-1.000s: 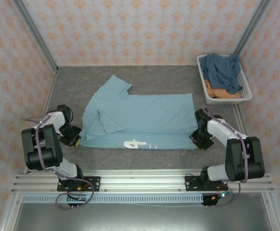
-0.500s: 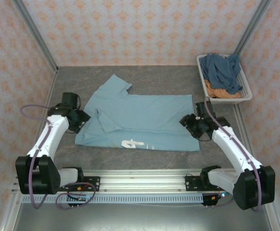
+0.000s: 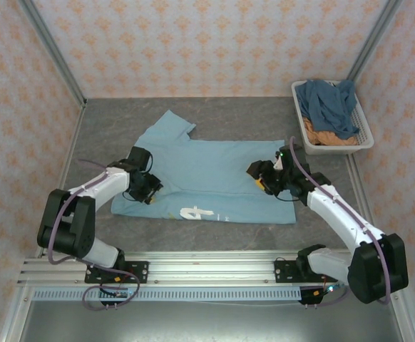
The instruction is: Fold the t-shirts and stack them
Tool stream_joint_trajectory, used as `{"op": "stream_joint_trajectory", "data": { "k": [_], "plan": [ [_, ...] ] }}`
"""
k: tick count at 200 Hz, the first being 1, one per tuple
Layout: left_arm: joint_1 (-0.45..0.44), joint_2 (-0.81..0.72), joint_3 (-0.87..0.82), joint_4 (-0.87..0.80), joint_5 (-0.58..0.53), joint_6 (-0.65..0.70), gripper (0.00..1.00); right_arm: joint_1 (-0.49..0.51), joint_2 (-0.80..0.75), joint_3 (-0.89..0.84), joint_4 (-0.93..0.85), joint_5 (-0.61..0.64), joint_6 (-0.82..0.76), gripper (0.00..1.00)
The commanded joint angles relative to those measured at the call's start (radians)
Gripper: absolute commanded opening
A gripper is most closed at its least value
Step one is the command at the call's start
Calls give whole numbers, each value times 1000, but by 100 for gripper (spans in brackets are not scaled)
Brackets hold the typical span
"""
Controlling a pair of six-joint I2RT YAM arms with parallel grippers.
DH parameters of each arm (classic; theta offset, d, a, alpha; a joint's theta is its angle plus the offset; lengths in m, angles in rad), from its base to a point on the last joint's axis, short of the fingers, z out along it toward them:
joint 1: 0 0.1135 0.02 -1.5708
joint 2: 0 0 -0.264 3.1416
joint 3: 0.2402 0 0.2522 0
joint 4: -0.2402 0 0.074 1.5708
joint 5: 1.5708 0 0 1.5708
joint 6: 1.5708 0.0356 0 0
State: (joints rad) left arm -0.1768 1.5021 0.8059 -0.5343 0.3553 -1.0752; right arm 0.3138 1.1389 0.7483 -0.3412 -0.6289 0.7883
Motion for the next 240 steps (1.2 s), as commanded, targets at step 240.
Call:
{"op": "stream_joint_trajectory", "data": {
  "k": [240],
  "plan": [
    [-251,460,710,-427,-269,344,0,6,17,-30,7,35,40,45]
  ]
}}
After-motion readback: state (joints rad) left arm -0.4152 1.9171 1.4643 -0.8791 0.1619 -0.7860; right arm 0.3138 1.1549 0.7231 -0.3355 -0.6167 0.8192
